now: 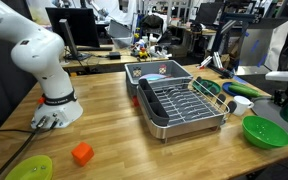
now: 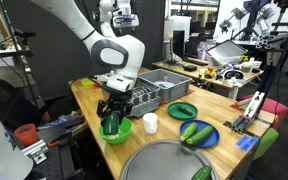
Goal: Pour the contents of the green cup into the green bowl
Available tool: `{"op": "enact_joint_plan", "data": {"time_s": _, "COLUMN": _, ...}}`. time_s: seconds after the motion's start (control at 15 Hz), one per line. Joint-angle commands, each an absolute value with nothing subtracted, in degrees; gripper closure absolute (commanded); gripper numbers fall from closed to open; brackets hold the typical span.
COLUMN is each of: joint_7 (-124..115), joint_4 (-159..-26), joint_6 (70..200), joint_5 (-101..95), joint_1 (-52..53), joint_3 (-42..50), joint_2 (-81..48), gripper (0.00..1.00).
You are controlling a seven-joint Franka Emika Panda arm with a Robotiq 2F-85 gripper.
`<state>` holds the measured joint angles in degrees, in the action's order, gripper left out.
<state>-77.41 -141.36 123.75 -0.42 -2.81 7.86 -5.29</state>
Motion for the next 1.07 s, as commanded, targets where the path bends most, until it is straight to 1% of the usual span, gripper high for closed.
{"op": "enact_joint_plan", "data": {"time_s": 0.0, "joint_7": -83.8, "joint_4": -139.38, "joint_6": 118.87, "joint_5": -3.54, "joint_1": -2.02, "joint_3": 6.81, "joint_2": -6.58, "gripper": 0.48}}
{"op": "enact_joint_plan", "data": {"time_s": 0.53, "joint_7": -94.92, "joint_4": -132.33, "joint_6": 111.37, "joint_5": -7.54, "joint_1": 0.11, "joint_3": 6.11, "joint_2": -12.48, "gripper": 0.48}}
{"op": "enact_joint_plan", "data": {"time_s": 1.0, "joint_7": -101.8, "joint_4": -125.6, "joint_6": 102.15, "joint_5": -10.04, "joint_1": 1.04, "joint_3": 6.3, "joint_2": -17.35, "gripper": 0.48}}
